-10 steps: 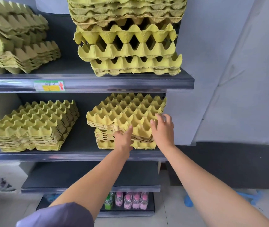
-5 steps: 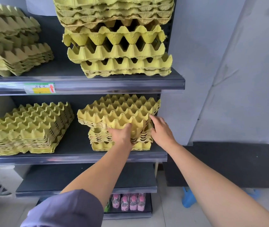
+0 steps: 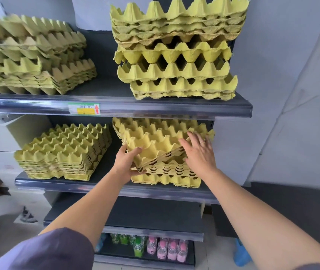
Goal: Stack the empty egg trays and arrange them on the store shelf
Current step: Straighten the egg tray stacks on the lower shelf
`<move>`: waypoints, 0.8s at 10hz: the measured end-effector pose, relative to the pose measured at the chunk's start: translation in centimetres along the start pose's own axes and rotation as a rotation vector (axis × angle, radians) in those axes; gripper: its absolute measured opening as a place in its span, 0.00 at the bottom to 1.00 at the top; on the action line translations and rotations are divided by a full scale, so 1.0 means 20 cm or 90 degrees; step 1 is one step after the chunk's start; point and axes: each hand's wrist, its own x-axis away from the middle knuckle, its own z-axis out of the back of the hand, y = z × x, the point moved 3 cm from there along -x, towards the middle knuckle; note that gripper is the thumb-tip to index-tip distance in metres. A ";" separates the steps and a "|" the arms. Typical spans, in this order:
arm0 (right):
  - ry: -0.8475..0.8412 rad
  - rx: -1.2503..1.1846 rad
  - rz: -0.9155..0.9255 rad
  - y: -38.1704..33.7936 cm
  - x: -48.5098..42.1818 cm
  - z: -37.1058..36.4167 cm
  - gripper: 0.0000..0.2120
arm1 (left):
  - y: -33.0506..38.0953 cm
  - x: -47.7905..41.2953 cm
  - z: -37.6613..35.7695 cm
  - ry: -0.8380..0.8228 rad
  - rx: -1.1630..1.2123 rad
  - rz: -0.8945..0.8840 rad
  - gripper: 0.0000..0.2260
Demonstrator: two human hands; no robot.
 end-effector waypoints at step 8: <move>-0.044 0.007 -0.027 -0.25 -0.16 0.03 0.17 | 0.15 -0.37 0.10 -0.067 -0.149 -0.143 0.26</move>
